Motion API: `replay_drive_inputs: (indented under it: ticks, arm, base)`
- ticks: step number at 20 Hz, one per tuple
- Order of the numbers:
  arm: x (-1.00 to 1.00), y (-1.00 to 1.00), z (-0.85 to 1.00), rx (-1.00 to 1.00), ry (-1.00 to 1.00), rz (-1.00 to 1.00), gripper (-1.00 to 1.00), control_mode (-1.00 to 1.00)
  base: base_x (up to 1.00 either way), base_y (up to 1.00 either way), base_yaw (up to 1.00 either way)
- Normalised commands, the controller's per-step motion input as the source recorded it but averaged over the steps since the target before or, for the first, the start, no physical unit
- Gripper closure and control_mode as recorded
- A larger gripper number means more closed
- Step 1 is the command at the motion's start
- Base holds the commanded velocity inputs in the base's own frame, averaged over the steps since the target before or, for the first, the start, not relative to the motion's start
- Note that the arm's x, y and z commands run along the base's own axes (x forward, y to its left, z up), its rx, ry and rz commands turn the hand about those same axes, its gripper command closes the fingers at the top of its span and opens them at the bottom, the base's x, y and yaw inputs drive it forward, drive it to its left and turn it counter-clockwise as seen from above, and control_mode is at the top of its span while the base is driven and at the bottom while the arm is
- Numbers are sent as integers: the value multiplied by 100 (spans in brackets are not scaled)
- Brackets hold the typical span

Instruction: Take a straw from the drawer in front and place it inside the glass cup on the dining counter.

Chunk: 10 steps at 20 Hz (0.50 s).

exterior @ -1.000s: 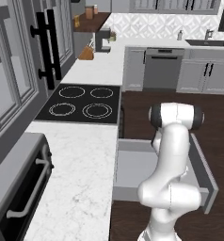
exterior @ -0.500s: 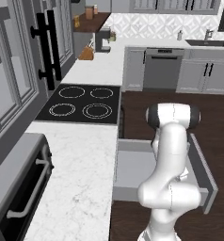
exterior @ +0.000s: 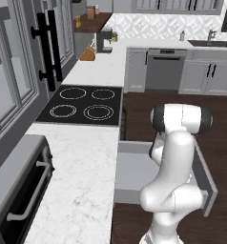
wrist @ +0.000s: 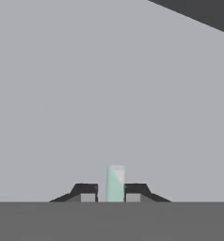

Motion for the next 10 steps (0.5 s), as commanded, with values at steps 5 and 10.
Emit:
replay_drive_inputs:
  ticks: [5, 10]
  arm:
    - [44, -17, 100, 35, 22, 0, 100, -100]
    - [73, -2, 100, 22, 12, -9, 100, -100]
  base:
    - [0, 0, 0]
    - [0, 0, 0]
